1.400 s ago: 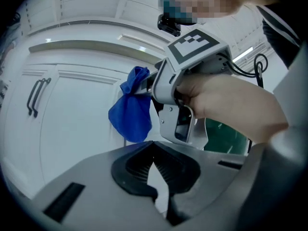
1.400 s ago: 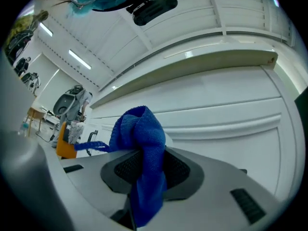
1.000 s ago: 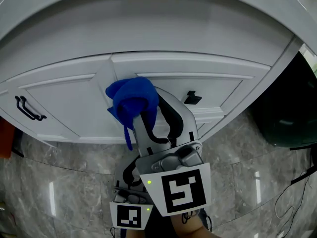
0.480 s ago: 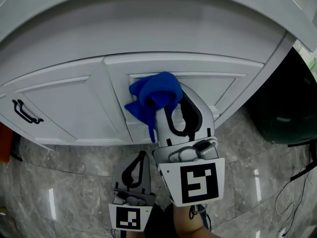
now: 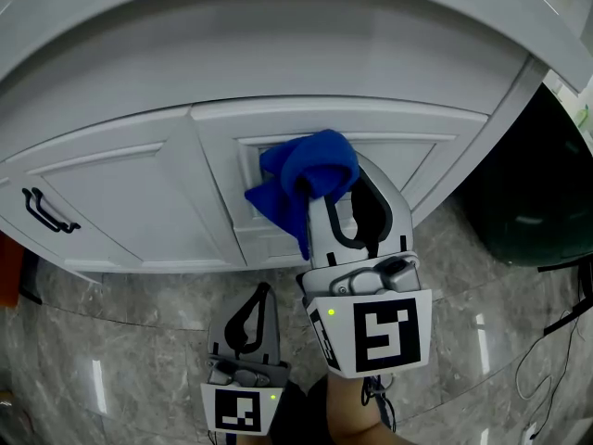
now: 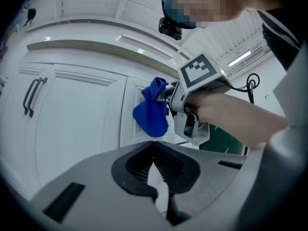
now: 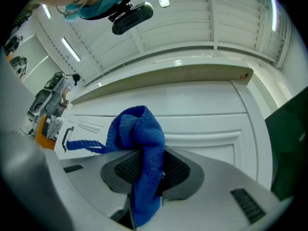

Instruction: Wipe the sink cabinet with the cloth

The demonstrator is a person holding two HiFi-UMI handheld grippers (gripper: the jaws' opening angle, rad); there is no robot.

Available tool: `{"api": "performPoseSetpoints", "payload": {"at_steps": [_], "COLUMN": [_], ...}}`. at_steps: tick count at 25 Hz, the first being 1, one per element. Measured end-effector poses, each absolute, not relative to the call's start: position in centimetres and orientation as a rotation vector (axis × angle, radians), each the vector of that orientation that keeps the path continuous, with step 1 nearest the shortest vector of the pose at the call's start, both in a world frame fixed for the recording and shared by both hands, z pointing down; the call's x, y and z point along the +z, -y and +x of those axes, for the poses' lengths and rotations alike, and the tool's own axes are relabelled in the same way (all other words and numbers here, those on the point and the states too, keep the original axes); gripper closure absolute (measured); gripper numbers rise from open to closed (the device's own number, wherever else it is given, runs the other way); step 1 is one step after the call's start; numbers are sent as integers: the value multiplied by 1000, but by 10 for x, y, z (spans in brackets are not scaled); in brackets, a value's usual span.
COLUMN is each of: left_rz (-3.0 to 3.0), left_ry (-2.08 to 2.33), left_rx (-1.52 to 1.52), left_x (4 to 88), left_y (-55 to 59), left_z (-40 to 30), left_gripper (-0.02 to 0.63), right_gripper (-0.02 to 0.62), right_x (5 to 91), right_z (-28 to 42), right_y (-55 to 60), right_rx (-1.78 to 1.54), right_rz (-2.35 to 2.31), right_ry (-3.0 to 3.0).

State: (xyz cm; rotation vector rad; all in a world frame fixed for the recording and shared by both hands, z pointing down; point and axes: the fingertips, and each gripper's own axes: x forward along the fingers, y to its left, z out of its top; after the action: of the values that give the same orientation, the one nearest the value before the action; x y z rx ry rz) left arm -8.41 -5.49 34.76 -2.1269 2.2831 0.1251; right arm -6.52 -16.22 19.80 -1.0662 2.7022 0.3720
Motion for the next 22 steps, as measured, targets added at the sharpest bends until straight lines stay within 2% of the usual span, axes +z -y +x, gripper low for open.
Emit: {"api": "performPoseSetpoints", "payload": {"at_steps": [22], "left_rz": [-2148], "left_ry": [-2289], "left_rx": [128], "left_x": [354], "left_y": [61], "left_z": [-83], "left_gripper": [606], "right_gripper": [480], "right_x": [186], "right_z": [-17], "right_y": [182], "right_rx": [267], "right_rz": [-1136], "right_ry": [-2616]}}
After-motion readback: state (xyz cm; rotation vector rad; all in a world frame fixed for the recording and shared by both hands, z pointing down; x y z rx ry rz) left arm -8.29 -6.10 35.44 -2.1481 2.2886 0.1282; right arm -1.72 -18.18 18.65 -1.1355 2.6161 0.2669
